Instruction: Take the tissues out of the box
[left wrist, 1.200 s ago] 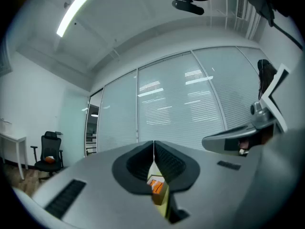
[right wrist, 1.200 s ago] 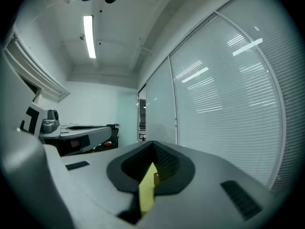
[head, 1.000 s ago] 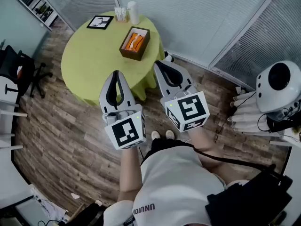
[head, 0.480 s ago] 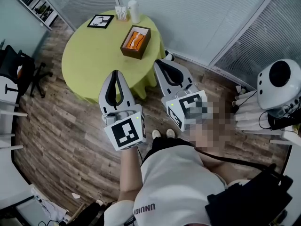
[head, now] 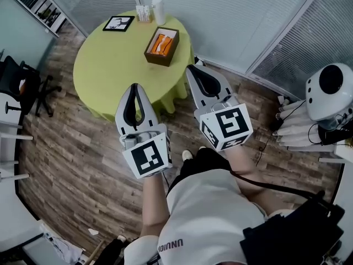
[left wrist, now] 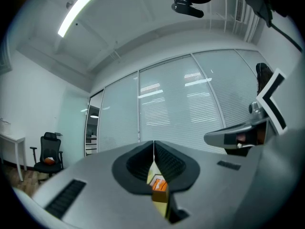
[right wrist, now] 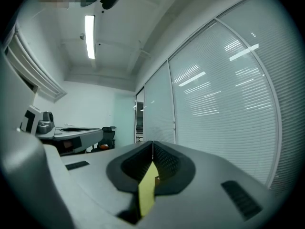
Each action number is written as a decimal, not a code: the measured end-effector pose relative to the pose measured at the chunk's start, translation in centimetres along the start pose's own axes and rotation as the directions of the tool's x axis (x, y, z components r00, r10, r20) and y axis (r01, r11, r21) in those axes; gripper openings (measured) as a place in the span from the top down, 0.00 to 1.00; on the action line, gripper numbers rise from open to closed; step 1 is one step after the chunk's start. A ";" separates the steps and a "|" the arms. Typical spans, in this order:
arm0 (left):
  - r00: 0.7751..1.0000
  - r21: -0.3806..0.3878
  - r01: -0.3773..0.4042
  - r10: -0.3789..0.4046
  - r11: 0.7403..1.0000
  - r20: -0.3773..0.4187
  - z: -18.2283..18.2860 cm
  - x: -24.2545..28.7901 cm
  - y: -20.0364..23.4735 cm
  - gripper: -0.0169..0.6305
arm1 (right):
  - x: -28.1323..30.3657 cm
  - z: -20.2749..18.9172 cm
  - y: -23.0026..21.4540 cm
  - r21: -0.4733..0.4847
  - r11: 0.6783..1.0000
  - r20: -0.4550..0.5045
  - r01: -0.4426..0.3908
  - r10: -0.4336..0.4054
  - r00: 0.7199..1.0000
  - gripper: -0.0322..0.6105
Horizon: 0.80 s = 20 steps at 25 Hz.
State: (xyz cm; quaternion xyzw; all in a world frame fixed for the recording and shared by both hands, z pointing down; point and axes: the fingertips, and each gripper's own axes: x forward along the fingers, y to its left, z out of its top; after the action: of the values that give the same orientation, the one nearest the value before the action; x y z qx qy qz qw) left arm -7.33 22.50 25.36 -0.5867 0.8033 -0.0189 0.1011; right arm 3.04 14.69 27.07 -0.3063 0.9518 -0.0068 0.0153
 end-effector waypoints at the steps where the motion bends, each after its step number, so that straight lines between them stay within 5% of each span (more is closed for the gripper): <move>1: 1.000 -0.004 0.002 -0.002 1.000 -0.003 -0.2 0.0 0.1 0.95 | 0.0 -0.1 0.1 0.002 1.000 0.001 0.003 -0.003 1.000 0.92; 20: 1.000 -0.017 0.005 -0.005 1.000 -0.008 -1.8 4.7 1.0 0.95 | 4.1 -0.5 -3.4 0.024 0.999 0.012 0.039 -0.039 0.999 0.92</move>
State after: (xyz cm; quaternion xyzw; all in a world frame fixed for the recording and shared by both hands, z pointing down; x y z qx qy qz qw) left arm -9.96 18.20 26.31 -0.5893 0.8024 -0.0147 0.0928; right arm 1.63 9.56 27.56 -0.3246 0.9454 -0.0168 0.0246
